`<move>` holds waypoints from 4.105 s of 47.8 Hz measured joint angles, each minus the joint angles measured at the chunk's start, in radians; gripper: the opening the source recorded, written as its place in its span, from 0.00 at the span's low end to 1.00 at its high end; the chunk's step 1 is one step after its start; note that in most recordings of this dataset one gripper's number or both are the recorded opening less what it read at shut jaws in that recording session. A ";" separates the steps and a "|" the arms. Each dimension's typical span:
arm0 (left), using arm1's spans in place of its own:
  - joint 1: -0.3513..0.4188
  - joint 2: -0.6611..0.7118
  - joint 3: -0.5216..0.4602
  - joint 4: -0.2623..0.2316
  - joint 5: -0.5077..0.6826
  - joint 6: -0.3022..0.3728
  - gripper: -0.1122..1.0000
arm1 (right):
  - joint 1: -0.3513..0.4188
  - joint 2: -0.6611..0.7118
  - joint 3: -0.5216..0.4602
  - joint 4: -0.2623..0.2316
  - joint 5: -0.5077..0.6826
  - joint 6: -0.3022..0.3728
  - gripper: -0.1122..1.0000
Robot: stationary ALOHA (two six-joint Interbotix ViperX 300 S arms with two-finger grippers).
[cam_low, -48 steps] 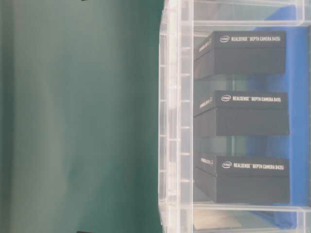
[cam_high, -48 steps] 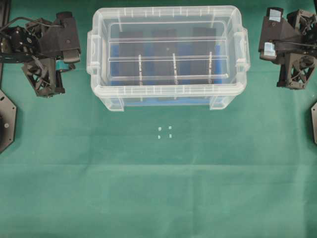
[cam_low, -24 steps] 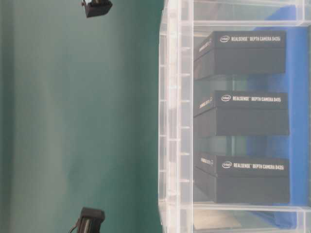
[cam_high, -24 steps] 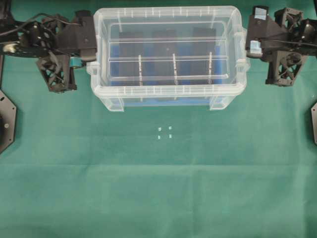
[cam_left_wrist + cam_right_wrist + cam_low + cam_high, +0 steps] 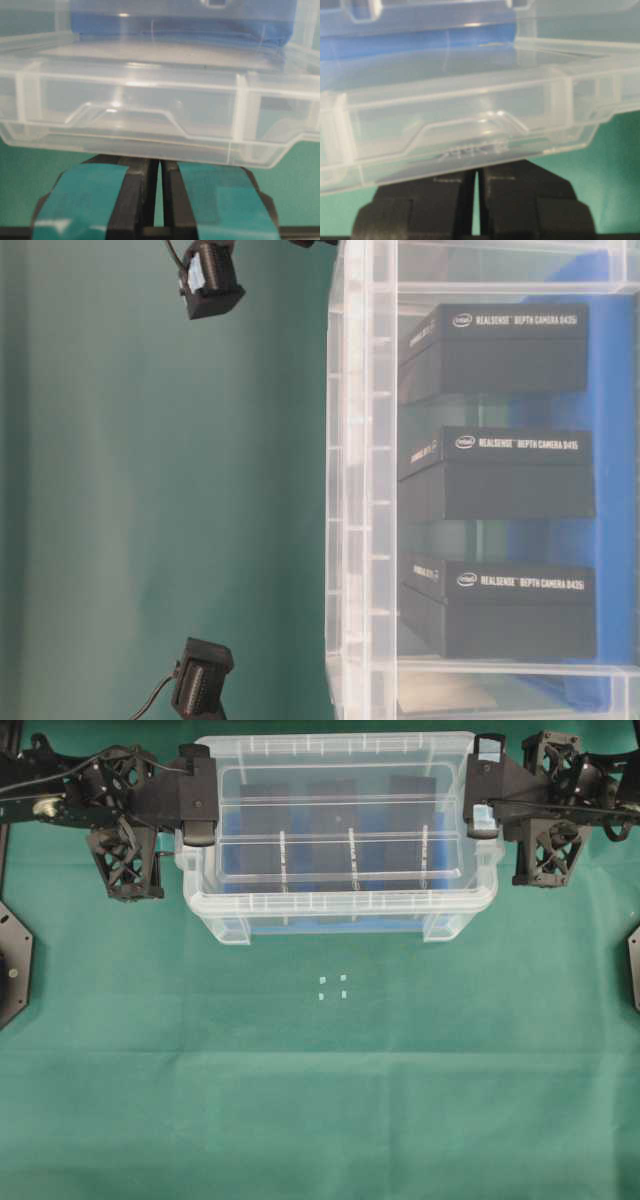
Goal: Clamp the lid of the box with both arms, then lift and open it.
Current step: 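Lower both grippers and clamp the lid rim at each end, then lift the clamped lid with both grippers and pull it toward the front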
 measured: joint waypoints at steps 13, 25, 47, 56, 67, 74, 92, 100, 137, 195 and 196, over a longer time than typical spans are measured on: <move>0.000 0.017 -0.015 0.000 0.005 0.026 0.11 | 0.000 0.002 0.000 -0.002 0.002 0.000 0.10; 0.000 0.023 -0.020 0.000 0.014 0.028 0.11 | -0.002 0.002 0.000 -0.002 0.002 0.000 0.10; 0.000 0.023 -0.021 0.002 0.017 0.028 0.11 | 0.000 0.003 -0.002 -0.002 0.000 0.000 0.10; 0.000 0.023 -0.021 0.000 0.020 0.028 0.11 | 0.000 0.003 -0.002 -0.002 0.002 -0.002 0.10; 0.000 0.026 -0.028 0.000 0.035 0.026 0.11 | -0.002 0.002 -0.008 -0.003 0.006 -0.003 0.10; 0.000 0.028 -0.032 0.000 0.044 0.026 0.11 | -0.002 -0.011 -0.020 -0.003 0.017 -0.003 0.10; -0.003 0.040 -0.055 0.002 0.084 0.026 0.11 | 0.000 -0.026 -0.041 -0.003 0.041 -0.003 0.10; -0.006 0.041 -0.060 0.002 0.094 0.025 0.11 | -0.002 -0.026 -0.041 -0.003 0.041 -0.003 0.10; -0.012 0.044 -0.097 0.002 0.175 0.014 0.11 | 0.014 -0.029 -0.089 -0.005 0.067 -0.003 0.10; -0.023 0.003 -0.167 0.000 0.284 -0.009 0.11 | 0.028 -0.086 -0.163 -0.006 0.160 -0.003 0.10; -0.025 0.003 -0.167 0.000 0.287 -0.011 0.11 | 0.029 -0.086 -0.166 -0.006 0.163 -0.003 0.10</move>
